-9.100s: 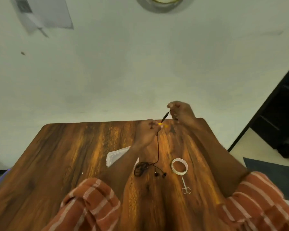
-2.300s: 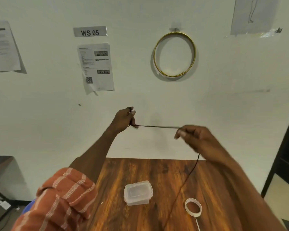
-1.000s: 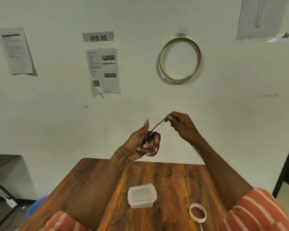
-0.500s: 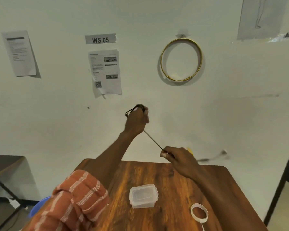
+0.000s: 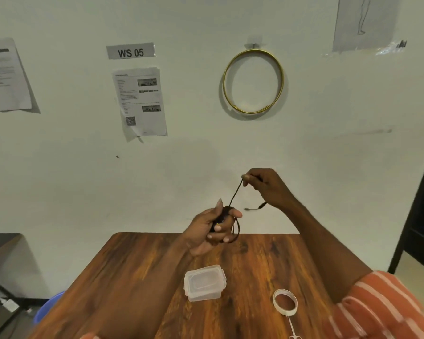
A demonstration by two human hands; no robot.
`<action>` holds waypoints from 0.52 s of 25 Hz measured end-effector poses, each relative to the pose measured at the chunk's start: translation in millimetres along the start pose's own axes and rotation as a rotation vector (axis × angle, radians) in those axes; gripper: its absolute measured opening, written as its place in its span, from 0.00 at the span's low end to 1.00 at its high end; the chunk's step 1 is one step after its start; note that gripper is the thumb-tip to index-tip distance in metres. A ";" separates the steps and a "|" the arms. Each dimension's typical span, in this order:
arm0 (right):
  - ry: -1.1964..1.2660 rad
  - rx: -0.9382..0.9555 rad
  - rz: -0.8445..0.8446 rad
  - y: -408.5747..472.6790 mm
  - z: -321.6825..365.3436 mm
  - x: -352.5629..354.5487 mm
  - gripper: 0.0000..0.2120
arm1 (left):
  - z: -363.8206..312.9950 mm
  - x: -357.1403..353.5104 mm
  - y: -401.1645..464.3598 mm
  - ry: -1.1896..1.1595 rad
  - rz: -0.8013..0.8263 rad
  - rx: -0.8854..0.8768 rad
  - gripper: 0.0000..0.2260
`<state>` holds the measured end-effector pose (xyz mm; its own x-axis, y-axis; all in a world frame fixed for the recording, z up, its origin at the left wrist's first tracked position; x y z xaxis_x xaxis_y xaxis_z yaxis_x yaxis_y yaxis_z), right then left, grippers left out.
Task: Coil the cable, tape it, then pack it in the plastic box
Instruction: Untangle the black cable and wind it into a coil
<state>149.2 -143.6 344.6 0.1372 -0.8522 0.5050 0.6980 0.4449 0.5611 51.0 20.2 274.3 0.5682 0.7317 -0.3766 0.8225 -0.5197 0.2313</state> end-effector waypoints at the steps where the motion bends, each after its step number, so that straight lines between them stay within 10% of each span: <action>1: 0.071 -0.033 -0.003 -5.0 -7.9 -7.7 0.15 | -5.6 -7.2 0.3 -0.070 0.027 -0.057 0.20; 8: 0.142 -0.186 0.319 -78.8 -27.3 -95.2 0.07 | -71.9 23.0 30.2 0.005 -0.580 -0.495 0.12; 13: -0.077 -0.177 0.397 -67.4 16.1 -64.3 0.09 | -39.7 54.4 26.8 1.322 -0.677 -0.163 0.11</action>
<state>82.0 -114.3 284.9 0.3714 -0.5987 0.7096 0.7124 0.6739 0.1958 105.0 63.6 295.7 -0.3732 0.7140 0.5924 0.8763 0.0617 0.4777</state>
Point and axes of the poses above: each hand's wrist, its own y-axis towards the middle knuckle, its own x-axis out of the back of the hand, z = x × y, the point moved 3 cm from there along y, towards the middle knuckle, and after that the axes turned 2 degrees about z, right-handed, at the moved point
